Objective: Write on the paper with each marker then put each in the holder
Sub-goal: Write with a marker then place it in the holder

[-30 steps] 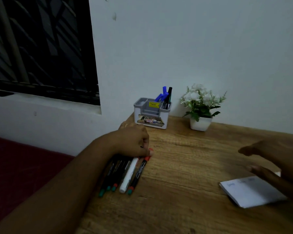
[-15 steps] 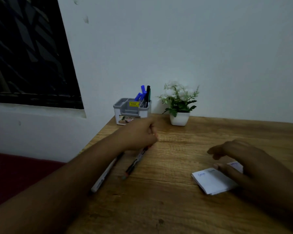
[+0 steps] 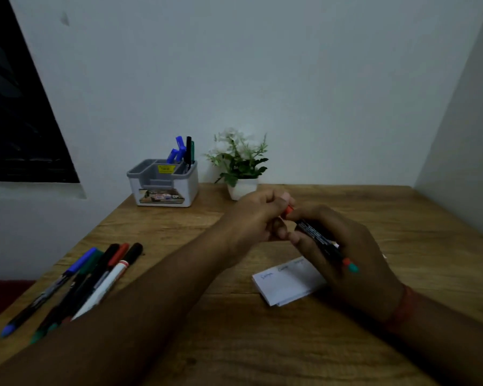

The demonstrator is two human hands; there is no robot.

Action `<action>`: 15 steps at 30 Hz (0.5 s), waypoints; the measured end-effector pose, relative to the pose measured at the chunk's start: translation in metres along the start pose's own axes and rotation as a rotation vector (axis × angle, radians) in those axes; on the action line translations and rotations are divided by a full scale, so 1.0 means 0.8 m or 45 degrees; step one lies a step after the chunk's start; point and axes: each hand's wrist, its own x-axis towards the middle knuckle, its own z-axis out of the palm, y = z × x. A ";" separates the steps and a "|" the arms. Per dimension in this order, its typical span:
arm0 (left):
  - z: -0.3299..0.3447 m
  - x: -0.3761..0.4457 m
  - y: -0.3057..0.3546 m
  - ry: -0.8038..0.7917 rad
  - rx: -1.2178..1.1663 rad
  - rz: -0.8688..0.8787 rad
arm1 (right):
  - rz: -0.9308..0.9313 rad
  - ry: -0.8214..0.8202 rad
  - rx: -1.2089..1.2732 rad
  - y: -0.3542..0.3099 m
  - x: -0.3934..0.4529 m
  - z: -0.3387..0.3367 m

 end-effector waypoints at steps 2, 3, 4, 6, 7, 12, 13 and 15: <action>-0.001 0.000 -0.009 0.010 0.136 0.099 | 0.056 0.032 0.093 0.000 0.001 -0.001; -0.003 0.000 -0.012 0.001 0.177 0.128 | 0.101 0.039 0.144 0.000 0.001 -0.001; -0.006 -0.001 -0.015 -0.018 0.191 0.132 | 0.145 0.049 0.180 0.001 0.002 0.000; -0.011 -0.002 -0.019 -0.060 0.179 0.110 | 0.215 0.076 0.233 0.001 0.003 0.001; -0.012 -0.002 -0.021 -0.071 0.182 0.098 | 0.246 0.092 0.270 0.003 0.003 0.001; -0.016 0.003 -0.025 -0.029 0.276 0.086 | 0.218 0.105 0.233 -0.001 0.005 0.005; -0.013 0.004 -0.026 -0.025 0.288 0.084 | 0.195 0.097 0.192 -0.003 0.007 0.005; -0.010 0.006 -0.028 0.027 0.324 0.073 | 0.139 0.108 0.119 -0.009 0.006 -0.001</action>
